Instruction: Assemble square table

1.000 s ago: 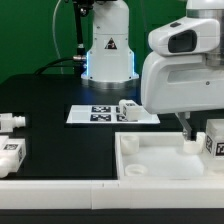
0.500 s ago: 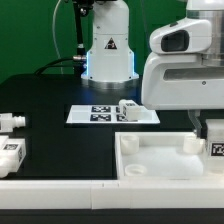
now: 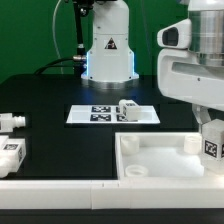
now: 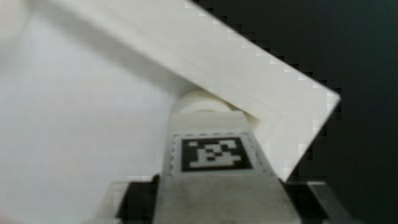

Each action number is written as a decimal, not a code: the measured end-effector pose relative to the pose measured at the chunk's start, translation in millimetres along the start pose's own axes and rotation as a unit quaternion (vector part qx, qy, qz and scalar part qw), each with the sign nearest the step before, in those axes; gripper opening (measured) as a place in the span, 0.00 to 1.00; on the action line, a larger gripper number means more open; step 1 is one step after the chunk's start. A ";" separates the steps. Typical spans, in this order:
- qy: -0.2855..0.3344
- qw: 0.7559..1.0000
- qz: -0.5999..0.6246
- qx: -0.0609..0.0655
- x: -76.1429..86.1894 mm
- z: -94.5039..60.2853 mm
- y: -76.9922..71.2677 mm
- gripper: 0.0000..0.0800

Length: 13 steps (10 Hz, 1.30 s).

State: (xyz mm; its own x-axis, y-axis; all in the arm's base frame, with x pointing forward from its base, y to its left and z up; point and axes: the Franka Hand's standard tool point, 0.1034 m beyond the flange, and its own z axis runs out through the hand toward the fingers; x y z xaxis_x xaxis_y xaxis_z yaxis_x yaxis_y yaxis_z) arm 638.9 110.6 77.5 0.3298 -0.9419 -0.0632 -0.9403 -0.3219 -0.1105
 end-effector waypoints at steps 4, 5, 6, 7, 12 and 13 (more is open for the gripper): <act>0.000 0.999 0.043 0.011 -2.6 0.7 1.4 0.36; 0.004 1.000 -0.026 0.004 -4.1 1.3 3.3 0.62; 0.006 0.990 -0.141 -0.008 -6.3 1.8 5.2 0.62; 0.004 0.970 -0.244 -0.017 -8.9 2.6 7.1 0.78; 0.002 0.859 -0.511 -0.025 -1.0 0.4 6.5 0.81; 0.004 0.808 -0.588 -0.031 0.3 -3.0 2.4 0.81</act>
Offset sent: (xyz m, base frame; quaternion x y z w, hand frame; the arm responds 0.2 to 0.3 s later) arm 0.0000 0.0000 0.0000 0.0000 0.0000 -0.0650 0.9979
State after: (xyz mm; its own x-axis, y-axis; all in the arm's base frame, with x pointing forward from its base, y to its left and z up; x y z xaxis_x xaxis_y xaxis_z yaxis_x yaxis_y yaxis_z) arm 636.5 109.3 80.2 0.9982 0.0195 0.0560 0.0217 -0.9990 -0.0396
